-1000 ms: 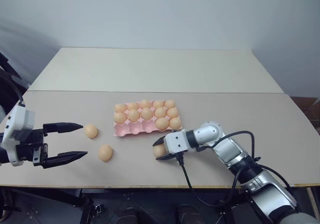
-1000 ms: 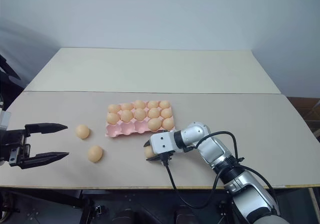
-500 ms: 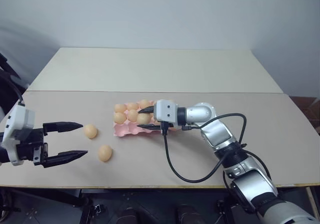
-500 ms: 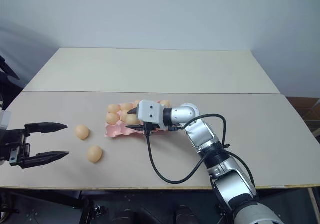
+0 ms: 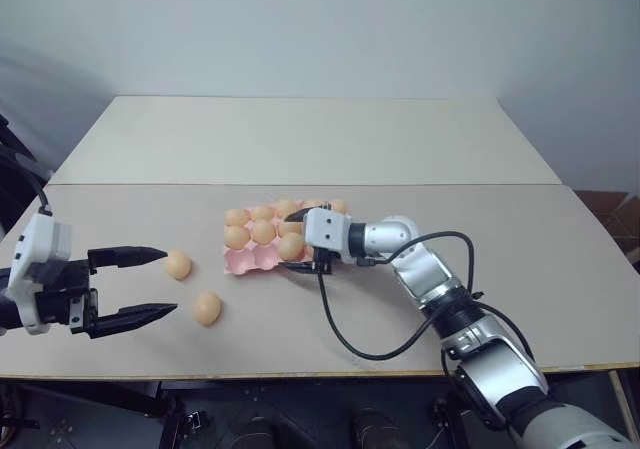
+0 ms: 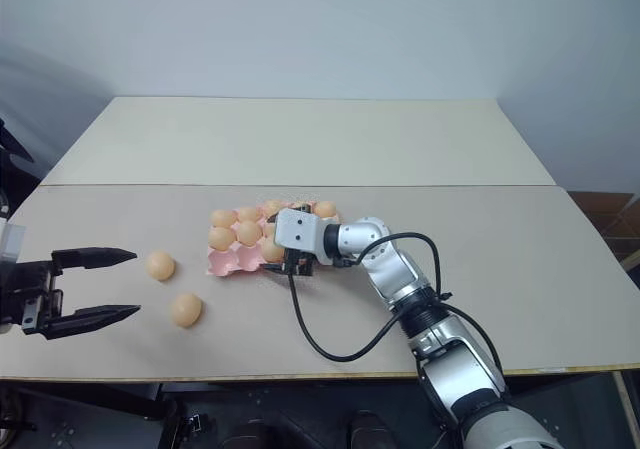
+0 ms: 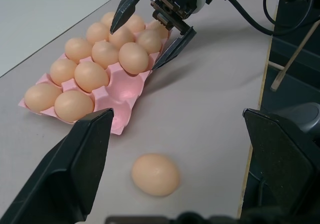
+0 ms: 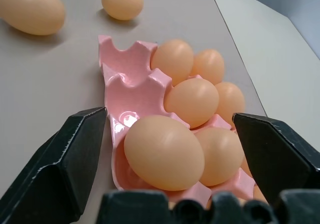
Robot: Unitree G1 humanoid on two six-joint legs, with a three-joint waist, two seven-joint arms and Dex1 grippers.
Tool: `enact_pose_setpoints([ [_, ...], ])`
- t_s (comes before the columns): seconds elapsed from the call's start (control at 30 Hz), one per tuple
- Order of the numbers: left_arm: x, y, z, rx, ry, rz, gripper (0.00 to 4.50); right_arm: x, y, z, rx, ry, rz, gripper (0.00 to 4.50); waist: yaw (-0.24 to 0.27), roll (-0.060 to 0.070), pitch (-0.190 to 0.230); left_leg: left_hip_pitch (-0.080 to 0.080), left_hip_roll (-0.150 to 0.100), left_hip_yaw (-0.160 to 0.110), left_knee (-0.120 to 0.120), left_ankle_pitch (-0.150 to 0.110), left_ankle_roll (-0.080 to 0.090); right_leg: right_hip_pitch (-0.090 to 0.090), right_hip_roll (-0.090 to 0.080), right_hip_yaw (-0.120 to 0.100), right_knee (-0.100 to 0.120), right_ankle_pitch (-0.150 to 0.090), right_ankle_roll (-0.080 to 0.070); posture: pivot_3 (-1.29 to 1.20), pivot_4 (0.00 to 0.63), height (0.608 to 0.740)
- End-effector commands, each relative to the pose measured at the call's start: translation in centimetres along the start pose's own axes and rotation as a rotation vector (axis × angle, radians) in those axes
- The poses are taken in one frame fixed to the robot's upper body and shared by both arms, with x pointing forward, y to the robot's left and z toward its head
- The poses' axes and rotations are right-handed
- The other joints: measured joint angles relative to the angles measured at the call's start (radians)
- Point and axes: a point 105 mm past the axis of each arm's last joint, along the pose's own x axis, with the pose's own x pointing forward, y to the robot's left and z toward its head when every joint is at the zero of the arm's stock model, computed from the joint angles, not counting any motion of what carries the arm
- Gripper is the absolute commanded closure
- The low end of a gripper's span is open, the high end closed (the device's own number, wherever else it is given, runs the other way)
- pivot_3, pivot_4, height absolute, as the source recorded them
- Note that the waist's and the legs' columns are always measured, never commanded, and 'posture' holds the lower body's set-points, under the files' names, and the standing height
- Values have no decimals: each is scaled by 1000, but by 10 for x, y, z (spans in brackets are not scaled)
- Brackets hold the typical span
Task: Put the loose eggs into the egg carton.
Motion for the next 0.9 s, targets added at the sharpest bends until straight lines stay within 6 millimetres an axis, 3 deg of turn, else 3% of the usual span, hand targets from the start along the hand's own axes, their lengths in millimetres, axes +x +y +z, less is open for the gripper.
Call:
enact_pose_setpoints([
  [0.03, -3, 0, 9, 49, -13, 11, 0, -10, -14, 22, -26, -71, -45, 36, 0, 0, 0, 0, 0, 0, 0, 0, 0, 0, 0, 0, 0, 0, 0, 0, 150, 740],
  [0.2, -4, 2, 10, 52, -15, 16, 0, -41, -19, 36, 13, -141, -35, 36, 3, 0, 0, 0, 0, 0, 0, 0, 0, 0, 0, 0, 0, 0, 0, 0, 150, 740],
  [0.4, -12, 8, 9, 46, -13, 49, 0, -107, -18, 41, 101, -171, -11, 36, 13, 0, 0, 0, 0, 0, 0, 0, 0, 1, 0, 0, -1, 0, 0, 0, 150, 740],
  [0.7, -24, 13, 1, 22, 18, 90, 0, -196, 18, 33, 241, -82, 131, 36, 6, 0, 0, 1, 0, 0, 0, 0, 0, 1, 0, 0, -1, 0, 0, 0, 150, 740],
  [0.9, -24, 13, -2, 14, 23, 84, 0, -208, 25, 30, 244, -46, 147, 36, 1, -1, 0, 1, 0, 0, 0, 0, 0, 2, 0, 1, -1, 0, 0, 0, 150, 740],
])
